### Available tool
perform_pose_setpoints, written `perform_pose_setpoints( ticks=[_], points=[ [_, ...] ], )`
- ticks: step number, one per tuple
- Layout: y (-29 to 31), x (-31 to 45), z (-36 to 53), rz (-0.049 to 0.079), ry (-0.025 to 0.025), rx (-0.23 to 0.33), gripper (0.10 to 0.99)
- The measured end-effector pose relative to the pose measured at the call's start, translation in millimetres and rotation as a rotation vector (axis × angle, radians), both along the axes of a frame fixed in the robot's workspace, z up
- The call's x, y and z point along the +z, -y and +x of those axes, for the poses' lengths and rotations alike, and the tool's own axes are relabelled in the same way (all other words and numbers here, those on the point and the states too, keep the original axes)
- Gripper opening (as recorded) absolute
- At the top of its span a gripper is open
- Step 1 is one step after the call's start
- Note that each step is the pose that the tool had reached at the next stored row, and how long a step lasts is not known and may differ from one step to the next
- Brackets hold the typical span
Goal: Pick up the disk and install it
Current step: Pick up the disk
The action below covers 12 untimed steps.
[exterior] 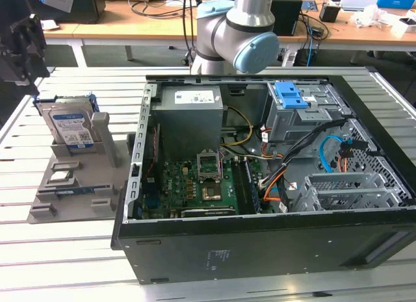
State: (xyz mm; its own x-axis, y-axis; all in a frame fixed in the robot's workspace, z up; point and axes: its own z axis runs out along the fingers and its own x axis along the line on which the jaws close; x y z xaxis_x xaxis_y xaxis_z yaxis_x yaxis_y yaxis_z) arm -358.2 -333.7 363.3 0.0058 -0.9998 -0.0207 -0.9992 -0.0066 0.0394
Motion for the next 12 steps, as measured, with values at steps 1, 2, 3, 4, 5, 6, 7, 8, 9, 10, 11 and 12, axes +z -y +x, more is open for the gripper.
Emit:
perform_pose_setpoints(
  ticks=[1,2,3,4,5,6,7,8,9,10,11,12],
  points=[
    [0.0,-0.7,0.7,0.0,-0.0001,0.009,0.6],
    [-0.1,-1.6,1.8,0.0,0.0,0.018,0.6],
    [-0.3,-2.6,3.1,-0.001,0.0,0.023,0.6],
    [-0.3,-3.0,3.6,-0.001,0.0,0.023,0.6],
    [-0.3,-3.4,4.5,-0.001,-0.0001,0.024,0.6],
    [-0.4,-3.8,5.4,-0.001,-0.0001,0.024,0.6],
    [-0.4,-4.2,6.1,-0.001,0.0,0.024,0.6],
    [-0.4,-4.5,6.7,-0.001,0.0,0.024,0.6],
    [-0.5,-4.8,7.4,-0.001,-0.0001,0.024,0.6],
    [-0.5,-5.3,8.1,-0.001,0.0001,0.024,0.6],
    [-0.5,-5.8,8.6,-0.001,0.0002,0.024,0.6],
    [-0.5,-6.4,9.0,-0.001,0.0001,0.025,0.6]
  ],
)
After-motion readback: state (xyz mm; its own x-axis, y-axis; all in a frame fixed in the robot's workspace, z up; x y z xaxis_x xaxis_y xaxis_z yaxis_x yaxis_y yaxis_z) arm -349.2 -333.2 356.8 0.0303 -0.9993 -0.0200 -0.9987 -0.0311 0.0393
